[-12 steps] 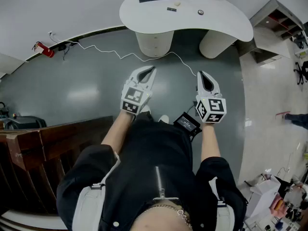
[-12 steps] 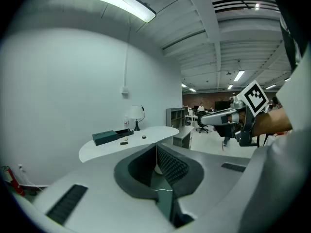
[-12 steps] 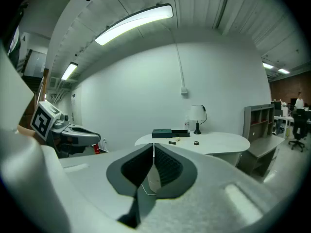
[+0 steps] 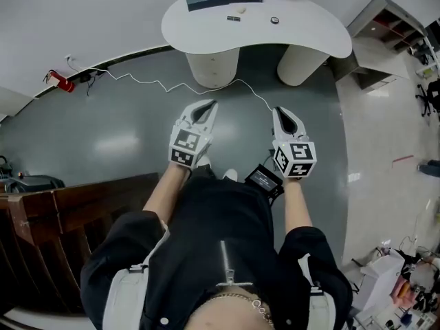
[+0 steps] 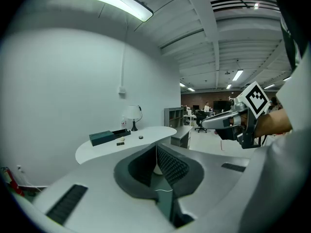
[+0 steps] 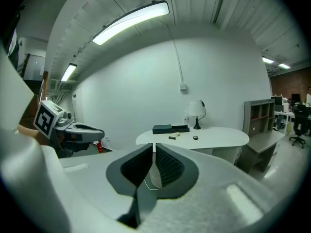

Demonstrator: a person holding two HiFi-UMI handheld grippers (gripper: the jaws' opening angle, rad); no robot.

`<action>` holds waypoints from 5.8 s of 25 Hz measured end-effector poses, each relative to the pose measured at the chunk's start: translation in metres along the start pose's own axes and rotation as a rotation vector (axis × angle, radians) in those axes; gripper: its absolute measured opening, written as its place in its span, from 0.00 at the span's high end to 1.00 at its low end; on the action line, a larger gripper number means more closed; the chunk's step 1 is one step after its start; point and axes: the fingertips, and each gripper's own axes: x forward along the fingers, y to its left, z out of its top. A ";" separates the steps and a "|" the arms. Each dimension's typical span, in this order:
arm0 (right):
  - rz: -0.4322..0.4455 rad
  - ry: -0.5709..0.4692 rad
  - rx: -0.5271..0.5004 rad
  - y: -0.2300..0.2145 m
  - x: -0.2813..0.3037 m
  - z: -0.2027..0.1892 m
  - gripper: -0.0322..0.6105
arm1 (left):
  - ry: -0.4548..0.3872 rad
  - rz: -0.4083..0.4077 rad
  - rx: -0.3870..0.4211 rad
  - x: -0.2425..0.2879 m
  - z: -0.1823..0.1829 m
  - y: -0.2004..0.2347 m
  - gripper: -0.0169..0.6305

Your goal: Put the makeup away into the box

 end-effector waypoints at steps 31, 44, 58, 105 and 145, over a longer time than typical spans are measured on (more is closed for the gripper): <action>-0.017 0.091 0.010 -0.115 0.203 0.052 0.93 | 0.048 -0.078 -0.004 0.203 0.030 0.121 0.95; -0.046 0.103 0.016 -0.164 0.298 0.080 0.93 | 0.087 -0.120 -0.012 0.286 0.040 0.180 0.95; 0.062 0.157 -0.032 -0.291 0.417 0.097 0.93 | 0.089 -0.094 -0.047 0.428 0.068 0.206 0.95; 0.463 0.895 -0.611 -0.377 0.563 -0.081 0.56 | 0.229 -0.009 -0.163 0.543 0.035 0.275 0.95; 0.632 0.763 -0.837 -0.334 0.662 0.040 0.63 | 0.218 0.079 -0.229 0.541 0.024 0.312 0.95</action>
